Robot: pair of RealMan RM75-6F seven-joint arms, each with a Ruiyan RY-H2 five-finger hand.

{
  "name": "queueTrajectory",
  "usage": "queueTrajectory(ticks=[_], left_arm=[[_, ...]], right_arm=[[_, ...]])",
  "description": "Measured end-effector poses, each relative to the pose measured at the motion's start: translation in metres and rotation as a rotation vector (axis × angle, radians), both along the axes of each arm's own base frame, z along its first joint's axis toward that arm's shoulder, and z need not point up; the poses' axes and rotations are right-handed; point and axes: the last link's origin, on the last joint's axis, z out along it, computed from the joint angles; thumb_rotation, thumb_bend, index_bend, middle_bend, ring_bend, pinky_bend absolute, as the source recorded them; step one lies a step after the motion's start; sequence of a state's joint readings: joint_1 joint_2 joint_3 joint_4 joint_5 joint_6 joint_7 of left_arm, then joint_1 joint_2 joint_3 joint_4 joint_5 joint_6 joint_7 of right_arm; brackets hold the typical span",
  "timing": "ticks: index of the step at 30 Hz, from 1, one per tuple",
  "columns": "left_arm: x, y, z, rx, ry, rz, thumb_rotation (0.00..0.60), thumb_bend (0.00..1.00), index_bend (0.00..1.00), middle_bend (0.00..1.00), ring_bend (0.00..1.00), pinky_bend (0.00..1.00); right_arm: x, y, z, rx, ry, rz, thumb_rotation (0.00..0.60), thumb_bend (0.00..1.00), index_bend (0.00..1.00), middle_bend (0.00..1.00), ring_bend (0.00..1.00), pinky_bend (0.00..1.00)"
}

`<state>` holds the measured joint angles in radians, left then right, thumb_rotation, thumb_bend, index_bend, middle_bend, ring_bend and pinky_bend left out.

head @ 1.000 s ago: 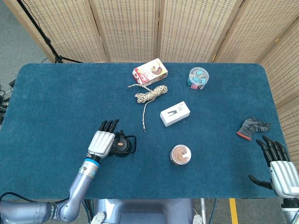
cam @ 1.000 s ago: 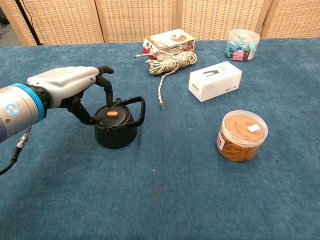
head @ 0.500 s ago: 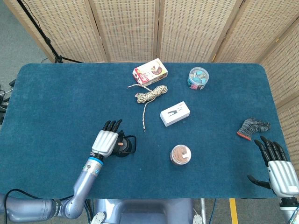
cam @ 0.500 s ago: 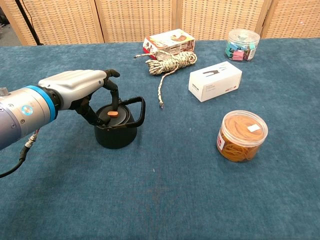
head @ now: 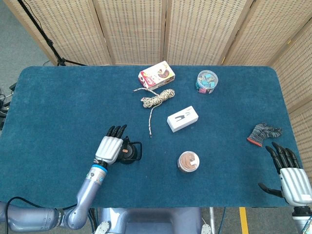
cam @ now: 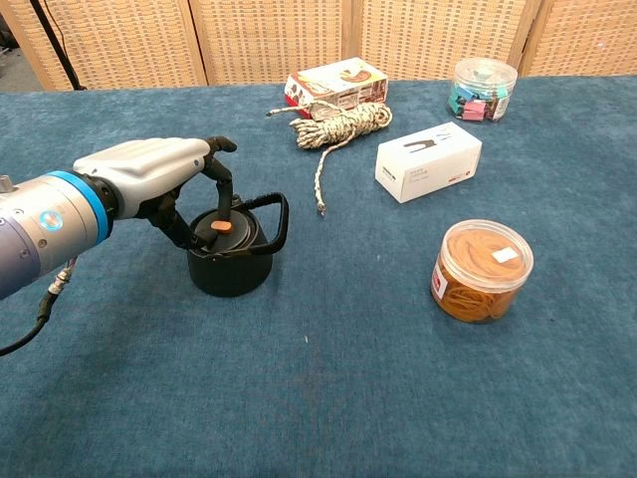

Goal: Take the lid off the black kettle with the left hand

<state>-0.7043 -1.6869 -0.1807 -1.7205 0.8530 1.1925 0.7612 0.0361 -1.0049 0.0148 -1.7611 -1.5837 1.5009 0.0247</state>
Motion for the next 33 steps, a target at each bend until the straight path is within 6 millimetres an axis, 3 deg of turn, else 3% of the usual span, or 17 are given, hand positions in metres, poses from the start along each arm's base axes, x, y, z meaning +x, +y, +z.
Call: queueTrajectory(ticks=[9, 14, 21, 28, 30, 31, 33], left_arm=[[0.007, 0.007, 0.040, 0.071, -0.048, -0.014, 0.600, 0.35, 0.60, 0.00, 0.00, 0.00], [-0.010, 0.019, 0.061, 0.119, -0.052, 0.032, 0.600, 0.35, 0.60, 0.00, 0.00, 0.00], [-0.050, 0.036, 0.057, 0.103, -0.029, 0.126, 0.600, 0.36, 0.60, 0.00, 0.00, 0.00], [-0.087, 0.049, 0.040, 0.067, -0.022, 0.214, 0.600, 0.36, 0.60, 0.00, 0.00, 0.00], [-0.091, 0.050, 0.036, 0.058, -0.024, 0.225, 0.600, 0.35, 0.55, 0.00, 0.00, 0.00], [-0.094, 0.051, 0.033, 0.048, -0.026, 0.231, 0.600, 0.35, 0.46, 0.00, 0.00, 0.00], [-0.095, 0.050, 0.029, 0.026, -0.031, 0.236, 0.600, 0.30, 0.17, 0.00, 0.00, 0.00]], right_arm=[[0.001, 0.001, -0.002, 0.008, 0.003, 0.003, 0.600, 0.00, 0.00, 0.00, 0.00, 0.00], [0.002, 0.002, -0.004, 0.013, 0.008, 0.005, 0.600, 0.00, 0.00, 0.00, 0.00, 0.00], [0.002, 0.001, -0.008, 0.027, 0.019, 0.000, 0.600, 0.00, 0.00, 0.00, 0.00, 0.00], [0.000, -0.001, -0.011, 0.033, 0.026, -0.014, 0.600, 0.00, 0.00, 0.00, 0.00, 0.00], [0.000, -0.002, -0.012, 0.035, 0.029, -0.015, 0.600, 0.00, 0.00, 0.00, 0.00, 0.00], [0.000, -0.002, -0.012, 0.035, 0.029, -0.016, 0.600, 0.00, 0.00, 0.00, 0.00, 0.00], [0.000, -0.002, -0.012, 0.034, 0.030, -0.016, 0.600, 0.00, 0.00, 0.00, 0.00, 0.00]])
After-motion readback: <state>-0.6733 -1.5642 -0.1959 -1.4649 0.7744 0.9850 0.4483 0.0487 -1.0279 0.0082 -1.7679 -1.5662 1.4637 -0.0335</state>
